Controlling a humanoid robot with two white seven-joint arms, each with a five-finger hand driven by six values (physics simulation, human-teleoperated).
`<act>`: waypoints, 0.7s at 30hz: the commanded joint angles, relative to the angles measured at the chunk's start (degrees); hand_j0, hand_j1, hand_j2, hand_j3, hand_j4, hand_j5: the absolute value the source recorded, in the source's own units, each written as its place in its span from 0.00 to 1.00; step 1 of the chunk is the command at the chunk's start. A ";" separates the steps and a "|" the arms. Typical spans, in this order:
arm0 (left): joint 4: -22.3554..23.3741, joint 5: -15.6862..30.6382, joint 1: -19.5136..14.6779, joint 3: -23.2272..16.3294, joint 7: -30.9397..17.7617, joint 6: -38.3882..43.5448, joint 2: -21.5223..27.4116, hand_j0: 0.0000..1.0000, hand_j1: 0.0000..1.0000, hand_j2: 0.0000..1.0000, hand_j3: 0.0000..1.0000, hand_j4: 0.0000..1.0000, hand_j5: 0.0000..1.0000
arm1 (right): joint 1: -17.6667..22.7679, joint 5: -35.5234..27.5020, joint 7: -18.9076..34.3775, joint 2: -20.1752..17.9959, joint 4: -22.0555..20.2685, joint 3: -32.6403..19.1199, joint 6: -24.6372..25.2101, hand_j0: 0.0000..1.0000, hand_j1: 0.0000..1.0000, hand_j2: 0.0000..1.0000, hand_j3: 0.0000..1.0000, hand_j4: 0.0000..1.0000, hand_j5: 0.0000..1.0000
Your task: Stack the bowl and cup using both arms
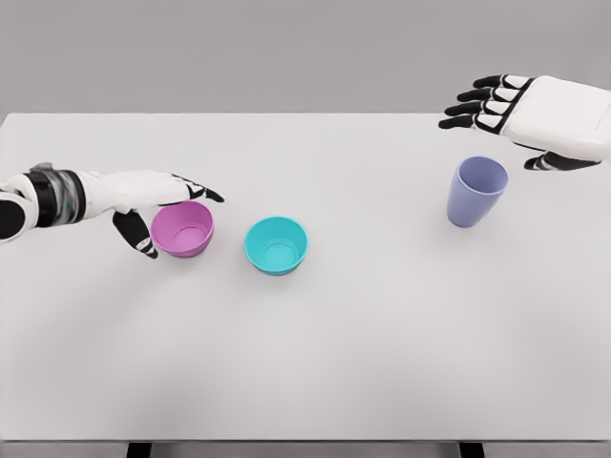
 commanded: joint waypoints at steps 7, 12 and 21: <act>0.36 -0.05 -0.09 -0.83 0.02 1.64 -0.63 1.00 1.00 1.00 1.00 1.00 1.00 | 0.00 -0.22 -0.03 0.28 0.00 0.00 0.17 1.00 1.00 1.00 1.00 1.00 1.00; 0.89 -0.93 -0.09 -0.83 0.02 1.64 -1.51 1.00 1.00 1.00 1.00 1.00 1.00 | 0.00 -0.22 -0.03 0.28 0.00 0.00 0.17 1.00 1.00 1.00 1.00 1.00 1.00; 1.94 -1.02 -0.09 -1.18 0.02 1.55 -2.12 1.00 1.00 1.00 1.00 1.00 1.00 | 0.00 -0.22 -0.03 0.28 0.00 0.00 0.17 1.00 1.00 1.00 1.00 1.00 1.00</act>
